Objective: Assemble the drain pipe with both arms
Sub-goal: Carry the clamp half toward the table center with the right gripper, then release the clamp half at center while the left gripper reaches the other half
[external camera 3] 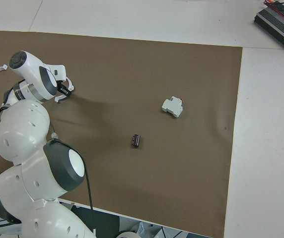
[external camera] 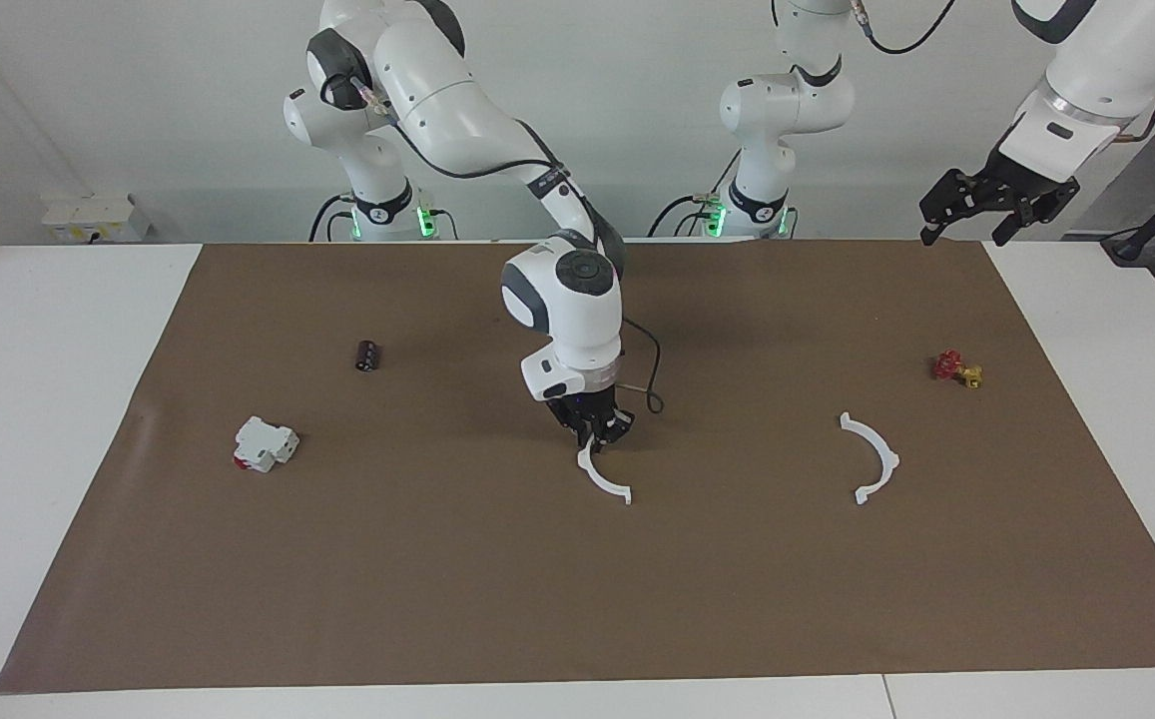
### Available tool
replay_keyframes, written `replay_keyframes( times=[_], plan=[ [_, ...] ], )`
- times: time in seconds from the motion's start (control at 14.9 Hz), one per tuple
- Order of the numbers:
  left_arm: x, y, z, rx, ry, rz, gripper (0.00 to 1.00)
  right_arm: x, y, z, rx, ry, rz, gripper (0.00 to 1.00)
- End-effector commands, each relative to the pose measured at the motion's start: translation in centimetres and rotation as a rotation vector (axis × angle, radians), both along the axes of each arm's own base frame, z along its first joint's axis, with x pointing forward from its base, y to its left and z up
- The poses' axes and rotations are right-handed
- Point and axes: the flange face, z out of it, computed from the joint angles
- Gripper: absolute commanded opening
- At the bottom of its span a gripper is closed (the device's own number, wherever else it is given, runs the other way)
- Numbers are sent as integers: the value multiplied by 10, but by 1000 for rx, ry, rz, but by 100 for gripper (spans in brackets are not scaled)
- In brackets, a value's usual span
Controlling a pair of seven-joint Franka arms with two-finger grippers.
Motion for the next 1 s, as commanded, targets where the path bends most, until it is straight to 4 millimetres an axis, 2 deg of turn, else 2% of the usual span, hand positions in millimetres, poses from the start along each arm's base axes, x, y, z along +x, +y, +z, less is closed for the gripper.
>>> replay_keyframes(
  times=[0.0, 0.07, 0.2, 0.27, 0.4, 0.54, 0.67, 0.8, 0.94],
  plan=[
    [-7, -2, 1, 3, 8, 8, 100, 6, -2, -1, -4, -2, 16, 82],
    [-7, -3, 0, 3, 11, 7, 100, 9, -3, 2, -14, 7, 13, 83],
    [-8, -3, 0, 3, 15, 7, 100, 19, -5, 24, -39, 32, 34, 83],
    [-9, -3, 0, 3, 15, 7, 100, 27, -14, 39, -60, 54, 58, 83],
    [-10, -2, -2, 3, 20, 8, 100, 48, -48, 76, -50, 102, 101, 83],
    [-8, 3, -9, 2, -20, 3, 100, 63, -86, 115, -36, 144, 167, 83],
    [-8, 4, -20, 3, -65, 7, 100, 68, -135, 163, -45, 151, 209, 83],
    [-5, 3, -32, 2, -115, 5, 99, 70, -202, 208, -43, 158, 285, 83],
    [5, 0, -48, 1, -143, 0, 96, 62, -267, 245, -34, 176, 340, 83]
  ],
)
